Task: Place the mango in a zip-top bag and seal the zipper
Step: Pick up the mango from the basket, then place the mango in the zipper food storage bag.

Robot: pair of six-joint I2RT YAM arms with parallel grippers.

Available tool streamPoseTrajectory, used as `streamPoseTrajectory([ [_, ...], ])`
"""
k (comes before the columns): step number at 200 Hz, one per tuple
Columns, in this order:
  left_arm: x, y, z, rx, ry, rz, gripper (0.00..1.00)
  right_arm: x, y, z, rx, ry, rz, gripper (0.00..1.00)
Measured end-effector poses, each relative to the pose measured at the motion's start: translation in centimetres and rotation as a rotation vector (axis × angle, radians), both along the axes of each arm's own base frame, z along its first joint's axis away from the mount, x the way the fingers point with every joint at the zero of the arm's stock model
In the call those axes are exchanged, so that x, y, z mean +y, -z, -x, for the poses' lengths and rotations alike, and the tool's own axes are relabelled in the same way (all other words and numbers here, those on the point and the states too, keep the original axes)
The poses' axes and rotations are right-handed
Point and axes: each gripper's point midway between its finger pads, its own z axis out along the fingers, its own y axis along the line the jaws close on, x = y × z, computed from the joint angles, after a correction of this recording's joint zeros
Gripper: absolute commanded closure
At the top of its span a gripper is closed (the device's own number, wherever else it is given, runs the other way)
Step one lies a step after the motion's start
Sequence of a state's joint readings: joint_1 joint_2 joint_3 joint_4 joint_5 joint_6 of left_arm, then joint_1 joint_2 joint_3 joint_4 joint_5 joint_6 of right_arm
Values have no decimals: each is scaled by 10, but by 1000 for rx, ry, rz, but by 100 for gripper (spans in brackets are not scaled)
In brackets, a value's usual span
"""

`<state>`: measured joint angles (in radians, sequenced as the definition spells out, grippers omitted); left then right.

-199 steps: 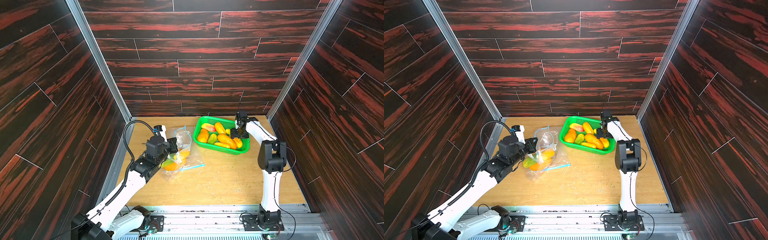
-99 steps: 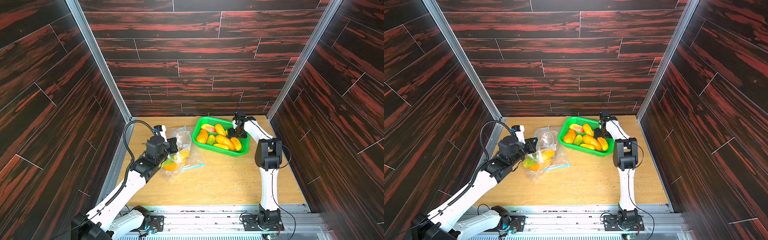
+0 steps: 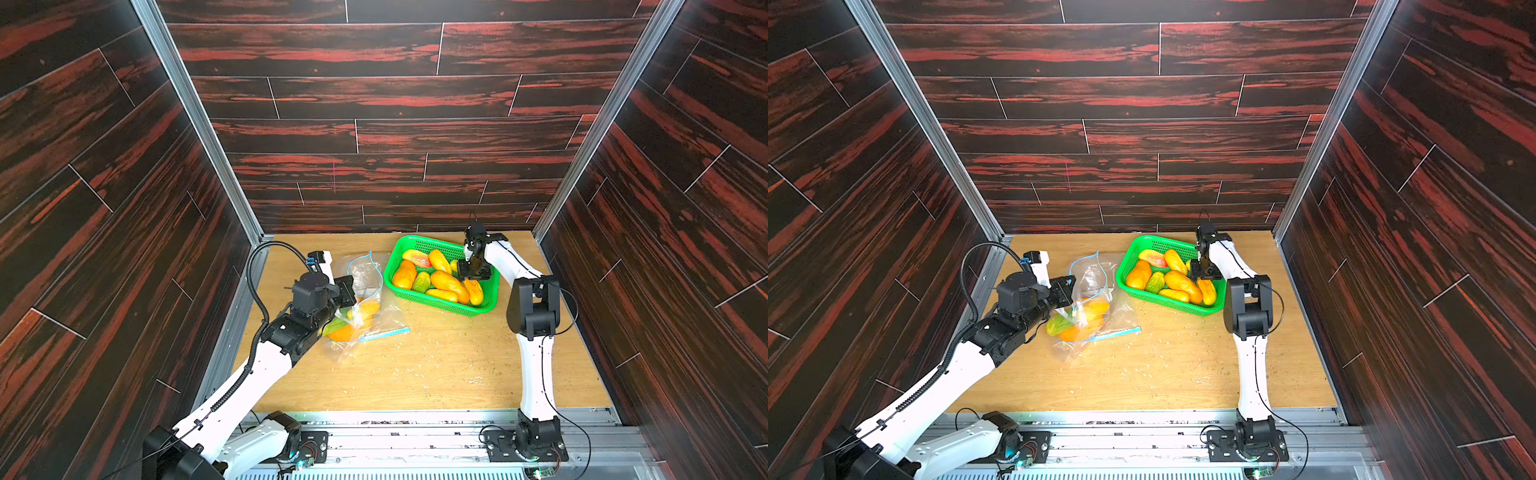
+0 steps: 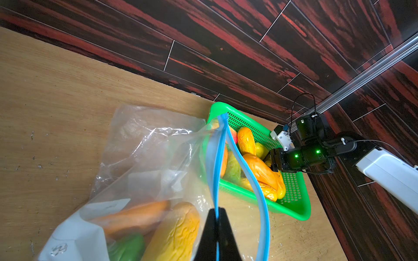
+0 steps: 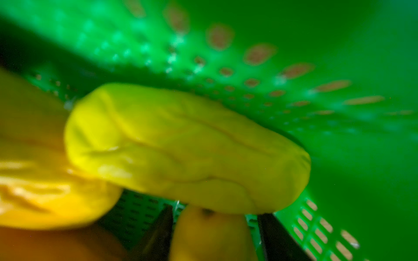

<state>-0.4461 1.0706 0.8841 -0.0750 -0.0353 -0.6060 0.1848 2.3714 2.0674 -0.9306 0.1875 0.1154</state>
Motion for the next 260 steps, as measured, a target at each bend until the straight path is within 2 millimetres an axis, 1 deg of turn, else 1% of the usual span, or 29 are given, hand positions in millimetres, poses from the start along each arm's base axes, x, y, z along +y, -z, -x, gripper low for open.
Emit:
streamPoseTrajectory([
  [10,0,1,0,2,0,-1,100,0,0,1,6,-3,2,56],
  [20,0,1,0,2,0,-1,100,1,1,2,9,0,0,58],
  [53,0,1,0,2,-2,-2,100,2,-1,3,9,0,-8,72],
  [67,0,1,0,2,-2,-2,100,3,-6,3,-4,2,-17,76],
  [80,0,1,0,1,-2,-2,100,3,-16,5,-25,6,-26,80],
  [92,0,1,0,2,-2,-1,100,3,-34,5,-64,12,-38,82],
  [107,0,1,0,2,-1,0,100,3,-67,4,-145,21,-57,85],
  [127,-1,0,0,-2,1,6,100,5,-119,3,-294,26,-98,91],
  [144,-2,-2,-1,-7,6,13,100,11,-166,6,-445,16,-169,97],
  [152,-3,-2,-1,-7,8,16,100,16,-184,9,-510,5,-217,100],
  [162,-3,-2,-1,-5,12,21,100,24,-204,15,-585,-14,-285,100],
  [175,-4,-2,-1,-4,14,26,100,40,-228,25,-687,-54,-398,100],
  [189,-6,-1,-2,1,18,30,100,66,-254,39,-787,-117,-530,100],
  [208,-7,1,-3,4,21,34,100,118,-288,63,-912,-245,-709,100],
  [211,-8,1,-4,4,22,34,100,130,-294,69,-929,-273,-749,100],
  [223,-8,1,-4,4,23,37,100,168,-313,90,-984,-373,-870,100],
  [239,-9,1,-4,3,24,40,100,213,-333,119,-1034,-492,-1005,100],
  [251,-9,0,-4,2,24,41,100,239,-345,137,-1070,-564,-1087,100],
  [260,-9,1,-4,3,24,40,100,254,-351,146,-1092,-602,-1135,100],
])
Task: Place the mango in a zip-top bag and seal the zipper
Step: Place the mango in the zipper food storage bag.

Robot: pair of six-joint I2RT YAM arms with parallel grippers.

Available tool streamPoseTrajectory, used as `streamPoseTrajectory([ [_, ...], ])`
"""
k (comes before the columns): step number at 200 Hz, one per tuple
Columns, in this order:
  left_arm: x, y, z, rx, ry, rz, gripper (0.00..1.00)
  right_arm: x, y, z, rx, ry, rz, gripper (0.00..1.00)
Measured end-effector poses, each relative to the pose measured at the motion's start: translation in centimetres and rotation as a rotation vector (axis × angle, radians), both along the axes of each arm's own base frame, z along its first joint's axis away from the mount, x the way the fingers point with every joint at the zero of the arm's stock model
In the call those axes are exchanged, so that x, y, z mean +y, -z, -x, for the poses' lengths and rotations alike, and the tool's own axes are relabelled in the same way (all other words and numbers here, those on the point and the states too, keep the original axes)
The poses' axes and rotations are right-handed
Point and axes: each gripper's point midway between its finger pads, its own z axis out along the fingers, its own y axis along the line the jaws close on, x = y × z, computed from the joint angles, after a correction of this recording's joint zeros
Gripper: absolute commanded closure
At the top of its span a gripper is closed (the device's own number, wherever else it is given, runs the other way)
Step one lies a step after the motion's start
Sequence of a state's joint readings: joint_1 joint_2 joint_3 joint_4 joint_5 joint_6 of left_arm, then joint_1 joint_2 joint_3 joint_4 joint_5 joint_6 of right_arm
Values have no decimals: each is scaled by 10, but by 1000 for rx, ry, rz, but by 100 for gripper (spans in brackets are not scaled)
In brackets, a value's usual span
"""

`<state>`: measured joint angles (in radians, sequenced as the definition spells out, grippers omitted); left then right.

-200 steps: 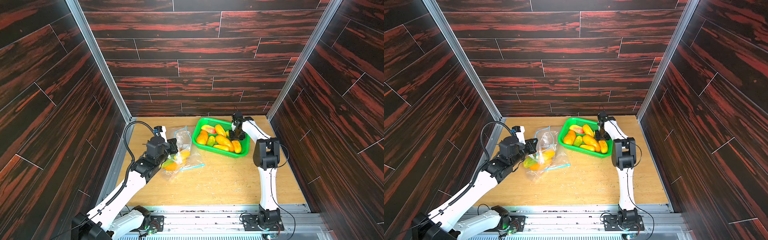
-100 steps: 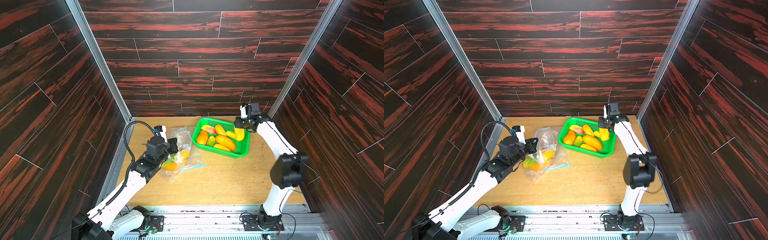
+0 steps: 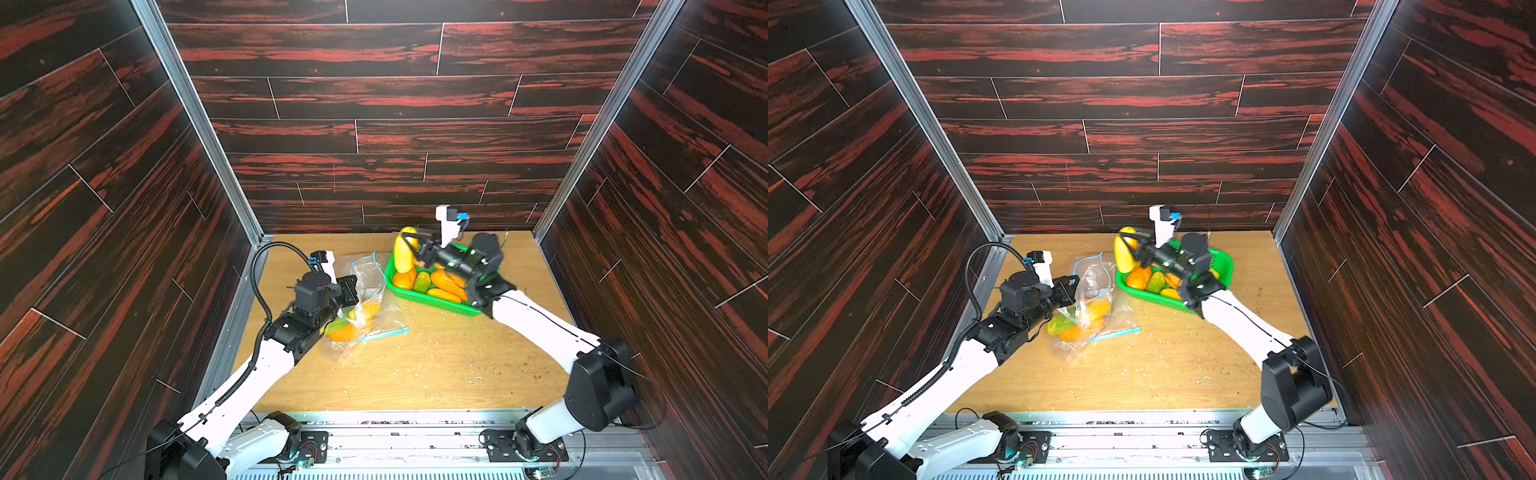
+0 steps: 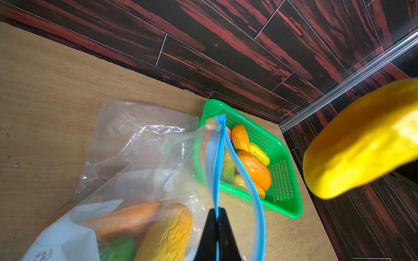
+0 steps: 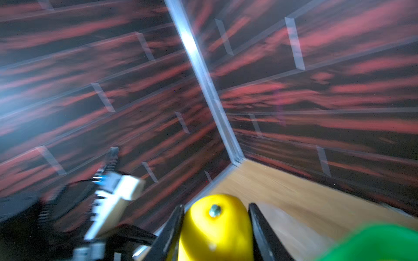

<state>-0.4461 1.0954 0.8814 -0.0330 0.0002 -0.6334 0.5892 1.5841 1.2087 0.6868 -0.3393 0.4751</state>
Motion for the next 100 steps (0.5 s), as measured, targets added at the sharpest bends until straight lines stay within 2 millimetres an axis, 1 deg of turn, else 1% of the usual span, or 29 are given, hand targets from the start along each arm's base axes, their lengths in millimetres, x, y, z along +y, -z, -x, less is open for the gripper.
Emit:
streamPoseTrajectory([
  [8,0,0,0,0,0,0,100,11,-3,6,-26,-32,-29,100],
  [21,0,0,0,0,0,0,100,26,0,9,-44,-70,-60,100],
  [31,0,0,0,1,0,0,100,36,7,6,-42,-87,-68,100],
  [46,0,1,0,2,0,-1,100,50,25,0,-24,-92,-60,94],
  [60,0,1,0,3,-1,-1,100,62,46,-4,11,-91,-37,83],
  [61,0,1,0,3,-1,-1,100,63,50,-5,19,-91,-32,83],
  [73,1,0,1,1,-1,-1,100,70,65,-6,47,-94,-11,73],
  [76,1,-1,1,0,-1,0,100,72,69,-7,55,-95,-4,66],
  [89,1,-1,1,-2,-1,1,100,76,79,-7,77,-99,18,44],
  [100,1,-2,1,-3,-1,1,100,77,84,-7,80,-93,38,33],
])
